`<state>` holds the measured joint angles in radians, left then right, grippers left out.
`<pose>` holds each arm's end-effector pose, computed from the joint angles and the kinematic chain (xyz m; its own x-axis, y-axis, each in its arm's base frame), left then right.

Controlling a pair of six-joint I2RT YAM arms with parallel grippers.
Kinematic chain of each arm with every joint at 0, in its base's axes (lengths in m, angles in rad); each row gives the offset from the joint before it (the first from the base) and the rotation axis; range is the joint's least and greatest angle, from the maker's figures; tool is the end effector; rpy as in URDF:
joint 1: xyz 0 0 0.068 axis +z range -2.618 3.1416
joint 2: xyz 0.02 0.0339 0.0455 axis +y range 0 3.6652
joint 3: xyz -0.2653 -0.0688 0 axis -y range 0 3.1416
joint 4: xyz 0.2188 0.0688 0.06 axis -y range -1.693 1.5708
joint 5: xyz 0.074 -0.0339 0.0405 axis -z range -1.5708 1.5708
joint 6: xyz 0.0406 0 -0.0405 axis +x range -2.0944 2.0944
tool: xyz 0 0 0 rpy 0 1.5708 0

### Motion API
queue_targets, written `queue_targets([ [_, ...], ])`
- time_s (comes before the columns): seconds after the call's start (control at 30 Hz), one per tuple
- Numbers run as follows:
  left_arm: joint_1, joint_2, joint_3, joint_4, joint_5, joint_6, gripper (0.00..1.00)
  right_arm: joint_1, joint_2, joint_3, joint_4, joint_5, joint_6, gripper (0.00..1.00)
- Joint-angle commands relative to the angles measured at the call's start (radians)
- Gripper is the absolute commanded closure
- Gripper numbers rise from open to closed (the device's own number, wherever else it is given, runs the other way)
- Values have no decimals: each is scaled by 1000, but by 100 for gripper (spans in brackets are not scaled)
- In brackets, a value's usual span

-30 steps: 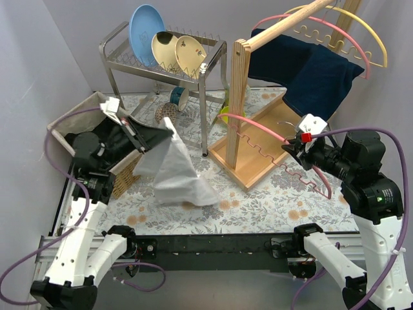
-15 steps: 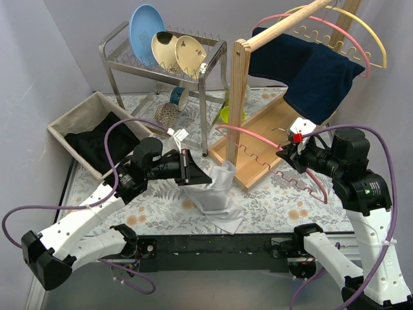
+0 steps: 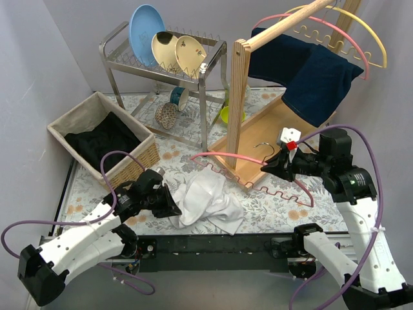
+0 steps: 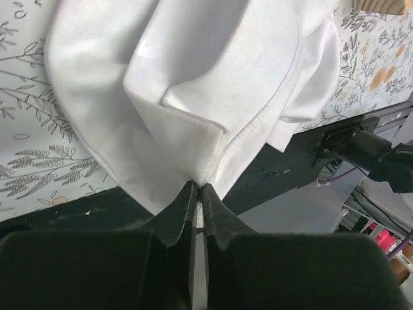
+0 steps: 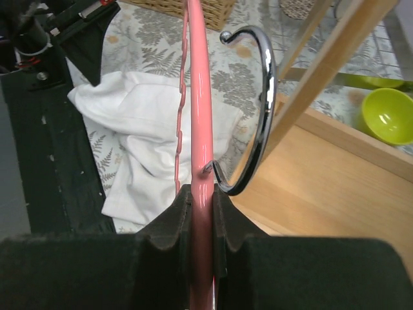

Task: Place the skirt on the hanger
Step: Move the skirt to the center of the board

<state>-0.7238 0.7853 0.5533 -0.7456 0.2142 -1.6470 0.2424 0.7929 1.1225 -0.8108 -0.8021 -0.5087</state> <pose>0.0862 -0.0877 0.2149 -0.6867 -0.6934 0.2183 -0.6755 0.4978 -0.5440 0.1018 0.0552 0.3828 -0.0099 -0.3512 -0.9362 -0.9048 0.4017 -0.1412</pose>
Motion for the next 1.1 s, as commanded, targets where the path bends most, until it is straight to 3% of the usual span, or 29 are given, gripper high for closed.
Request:
queue_targets([
  [0.0,0,-80,-12,-80,6,-50,100,-2,19,-24,61,-126,-22,99],
  [0.07,-2,-112,-23,-86,57,-66,100,-2,20,-44,82,-121,-22,99],
  [0.13,-2,-132,-10,-139,36,-73,91,-2,31,-53,97,-115,-16,99],
  [0.2,-2,-155,32,-207,-80,-88,58,0,38,-56,99,-111,-19,99],
  [0.27,-2,-178,101,-277,-184,-120,46,0,37,-59,107,-108,-16,99],
  [0.33,-2,-204,144,-305,-202,-129,36,0,46,-56,114,-109,-16,99],
  [0.47,-2,-198,154,-258,-145,-122,36,15,84,-40,116,-137,-31,99],
  [0.53,-2,-169,154,-160,-58,-53,35,29,104,-43,128,-122,-30,99],
  [0.63,-2,-82,186,-28,11,87,34,35,100,-52,208,-28,38,99],
  [0.7,-2,-43,195,32,11,166,35,35,65,-55,289,119,100,99],
  [0.8,-6,8,171,165,-1,217,35,35,40,-11,276,198,108,99],
  [0.93,-37,141,201,305,-100,297,34,35,31,28,208,195,90,99],
  [1.07,-86,328,246,370,-294,341,34,29,8,40,185,247,96,99],
])
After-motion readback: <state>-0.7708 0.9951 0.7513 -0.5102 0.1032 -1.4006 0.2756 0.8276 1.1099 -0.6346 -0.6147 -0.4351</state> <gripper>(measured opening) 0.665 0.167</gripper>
